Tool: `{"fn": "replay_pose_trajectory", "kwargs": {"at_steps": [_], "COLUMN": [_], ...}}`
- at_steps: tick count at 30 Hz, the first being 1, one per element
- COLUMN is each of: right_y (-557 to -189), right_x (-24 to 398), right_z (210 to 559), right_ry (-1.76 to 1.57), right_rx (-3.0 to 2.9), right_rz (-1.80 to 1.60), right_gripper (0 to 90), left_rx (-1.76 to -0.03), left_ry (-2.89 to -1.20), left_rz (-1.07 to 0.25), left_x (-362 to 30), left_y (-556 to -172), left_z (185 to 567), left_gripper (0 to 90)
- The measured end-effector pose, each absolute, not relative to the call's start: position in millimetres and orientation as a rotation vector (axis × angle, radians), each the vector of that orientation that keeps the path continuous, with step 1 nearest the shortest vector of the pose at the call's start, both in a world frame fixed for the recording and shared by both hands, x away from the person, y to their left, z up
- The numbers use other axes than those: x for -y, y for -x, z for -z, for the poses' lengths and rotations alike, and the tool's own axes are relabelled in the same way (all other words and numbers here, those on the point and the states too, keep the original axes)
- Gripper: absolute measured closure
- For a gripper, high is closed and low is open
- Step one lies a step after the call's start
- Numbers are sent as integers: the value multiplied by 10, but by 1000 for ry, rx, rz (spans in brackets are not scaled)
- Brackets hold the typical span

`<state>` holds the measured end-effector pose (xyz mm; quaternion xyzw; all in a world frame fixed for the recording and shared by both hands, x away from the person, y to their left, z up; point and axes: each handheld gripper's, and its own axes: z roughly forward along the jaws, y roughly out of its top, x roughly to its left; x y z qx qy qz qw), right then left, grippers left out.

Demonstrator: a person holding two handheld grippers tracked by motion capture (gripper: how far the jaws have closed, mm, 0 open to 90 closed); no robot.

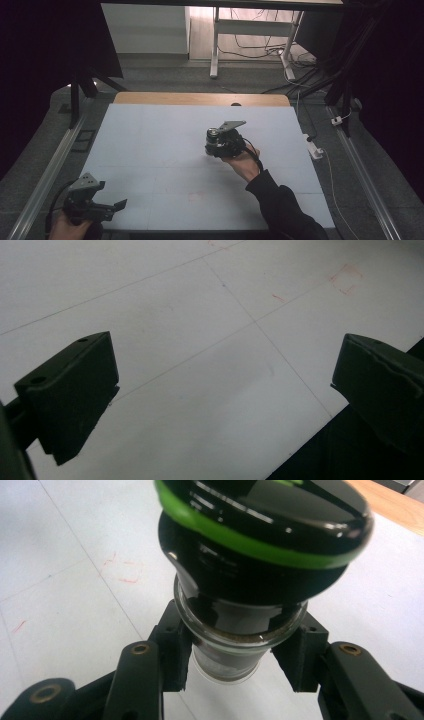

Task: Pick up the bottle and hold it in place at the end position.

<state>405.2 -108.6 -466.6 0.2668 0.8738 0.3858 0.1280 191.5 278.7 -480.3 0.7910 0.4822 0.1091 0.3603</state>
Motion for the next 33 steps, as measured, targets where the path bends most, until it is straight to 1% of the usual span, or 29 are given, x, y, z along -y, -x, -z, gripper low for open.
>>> {"fn": "replay_pose_trajectory", "kwargs": {"at_steps": [6, 13, 33], "right_y": [-4124, -4181, -4198], "right_x": [901, 800, 805], "right_z": [4764, 4875, 5019], "right_ry": [-766, -762, -746], "right_rx": [-2561, -2569, -2575], "right_rz": [-1108, -1089, -1052], "right_gripper": [524, 524, 523], "left_rx": [-1242, -1240, -1242], "left_ry": [-2039, -2037, -2039], "left_rz": [-279, -276, -268], "left_x": [-2788, -2792, -2793], "left_y": [-1916, -1917, -1923], "left_z": [4803, 4803, 4804], "left_gripper": [0, 0, 0]}}
